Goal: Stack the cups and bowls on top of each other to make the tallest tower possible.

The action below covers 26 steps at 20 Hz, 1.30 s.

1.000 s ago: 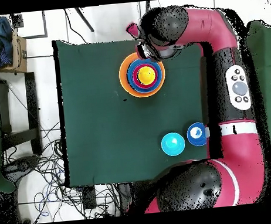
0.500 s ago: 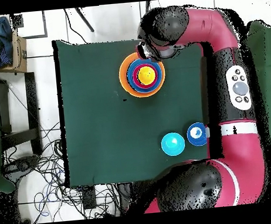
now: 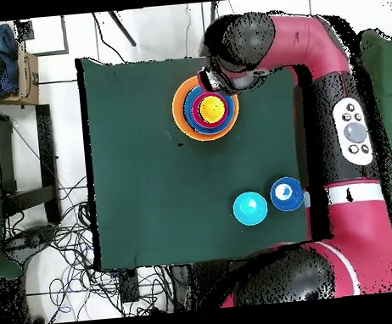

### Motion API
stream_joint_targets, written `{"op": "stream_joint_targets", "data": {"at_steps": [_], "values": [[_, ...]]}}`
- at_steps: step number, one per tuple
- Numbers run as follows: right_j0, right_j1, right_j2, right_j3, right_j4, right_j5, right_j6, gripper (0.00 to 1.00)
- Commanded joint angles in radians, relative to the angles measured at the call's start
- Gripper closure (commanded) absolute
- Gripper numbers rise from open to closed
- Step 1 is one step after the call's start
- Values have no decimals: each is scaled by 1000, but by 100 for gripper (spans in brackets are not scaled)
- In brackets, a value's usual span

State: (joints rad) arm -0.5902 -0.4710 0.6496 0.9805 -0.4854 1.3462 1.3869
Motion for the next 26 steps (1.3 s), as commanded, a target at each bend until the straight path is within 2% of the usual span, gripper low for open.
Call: {"op": "stream_joint_targets", "data": {"at_steps": [1, 11, 20, 26], "values": [[-19, -90, 26, 166, 6, 51, -286, 0], [-14, -87, 32, 171, 1, 32, -272, 0], [-46, -149, 35, 334, -15, -81, -270, 0], [-42, -162, 44, 382, -22, -121, -238, 0]]}}
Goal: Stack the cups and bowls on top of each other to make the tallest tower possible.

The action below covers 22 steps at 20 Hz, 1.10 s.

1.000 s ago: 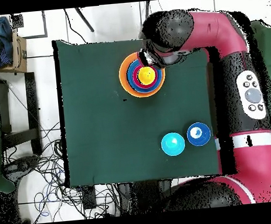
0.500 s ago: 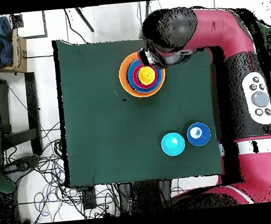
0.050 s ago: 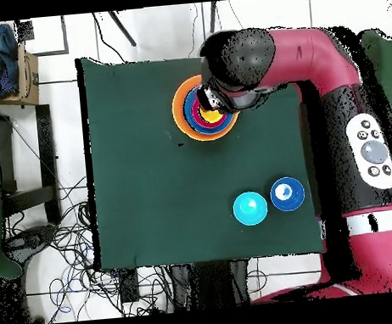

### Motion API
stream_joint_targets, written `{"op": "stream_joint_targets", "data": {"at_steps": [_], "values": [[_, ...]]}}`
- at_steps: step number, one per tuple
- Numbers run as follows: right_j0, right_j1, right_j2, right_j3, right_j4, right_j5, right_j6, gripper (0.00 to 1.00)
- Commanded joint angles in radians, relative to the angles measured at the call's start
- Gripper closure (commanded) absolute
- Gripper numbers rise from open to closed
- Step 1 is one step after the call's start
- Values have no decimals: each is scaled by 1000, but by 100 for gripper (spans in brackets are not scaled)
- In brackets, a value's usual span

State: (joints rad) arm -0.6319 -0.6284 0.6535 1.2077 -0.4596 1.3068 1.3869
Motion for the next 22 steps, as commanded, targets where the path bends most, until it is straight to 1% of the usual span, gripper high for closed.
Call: {"op": "stream_joint_targets", "data": {"at_steps": [1, 7, 12, 19, 22], "values": [[3, -2, 39, 156, -53, -88, -232, 0], [8, 6, 31, 195, -80, -154, -211, 0], [-2, 12, 24, 238, -107, -220, -219, 0], [-27, 0, 36, 281, -98, -253, -242, 0], [-18, 5, 31, 277, -110, -259, -229, 0]]}}
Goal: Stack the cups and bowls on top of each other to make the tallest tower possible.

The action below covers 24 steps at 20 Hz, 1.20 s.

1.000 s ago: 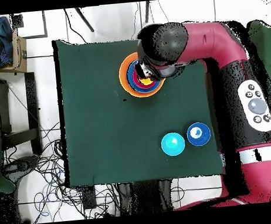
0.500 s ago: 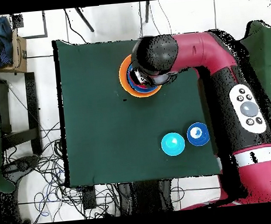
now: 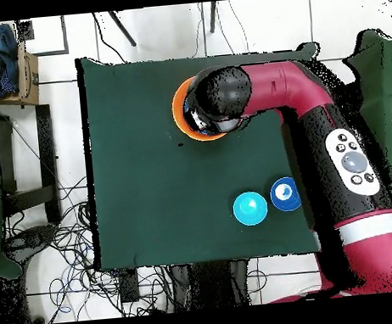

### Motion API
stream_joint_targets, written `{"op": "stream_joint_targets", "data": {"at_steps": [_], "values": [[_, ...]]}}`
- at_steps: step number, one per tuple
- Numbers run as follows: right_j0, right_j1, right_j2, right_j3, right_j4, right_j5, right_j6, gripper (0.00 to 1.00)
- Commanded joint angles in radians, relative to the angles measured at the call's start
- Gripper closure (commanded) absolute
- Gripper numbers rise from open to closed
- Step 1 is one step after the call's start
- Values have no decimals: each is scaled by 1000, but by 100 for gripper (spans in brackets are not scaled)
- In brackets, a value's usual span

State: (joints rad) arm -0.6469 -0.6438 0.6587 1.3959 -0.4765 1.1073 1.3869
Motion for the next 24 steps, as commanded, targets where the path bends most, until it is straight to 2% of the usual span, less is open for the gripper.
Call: {"op": "stream_joint_targets", "data": {"at_steps": [1, 3, 8, 18, 24], "values": [[-1, 21, 24, 89, -96, -62, -226, 0], [1, 14, 24, 94, -98, -63, -220, 0], [-23, -70, 50, 152, -52, -38, -217, 0], [-94, -124, 102, 232, -39, -21, -252, 0], [-101, -125, 107, 238, -86, 31, -288, 0]]}}
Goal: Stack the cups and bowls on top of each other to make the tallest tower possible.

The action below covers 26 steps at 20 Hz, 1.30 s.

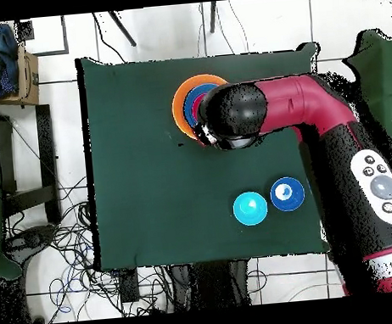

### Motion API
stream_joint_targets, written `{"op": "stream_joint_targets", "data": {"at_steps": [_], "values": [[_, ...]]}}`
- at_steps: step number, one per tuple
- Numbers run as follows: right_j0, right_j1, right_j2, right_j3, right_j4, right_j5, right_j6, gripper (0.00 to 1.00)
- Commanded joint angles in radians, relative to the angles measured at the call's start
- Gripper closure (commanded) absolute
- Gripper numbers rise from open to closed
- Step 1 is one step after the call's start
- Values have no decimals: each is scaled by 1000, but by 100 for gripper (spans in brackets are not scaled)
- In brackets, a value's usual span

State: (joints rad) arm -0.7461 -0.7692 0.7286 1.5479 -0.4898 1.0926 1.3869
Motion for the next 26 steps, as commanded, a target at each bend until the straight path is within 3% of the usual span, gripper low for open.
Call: {"op": "stream_joint_targets", "data": {"at_steps": [1, 11, 26], "values": [[-3, 2, 38, 87, -77, 42, -287, 0], [-29, 12, 61, 125, -122, -10, -289, 0], [-81, 19, 122, 159, -114, -4, -297, 0]]}}
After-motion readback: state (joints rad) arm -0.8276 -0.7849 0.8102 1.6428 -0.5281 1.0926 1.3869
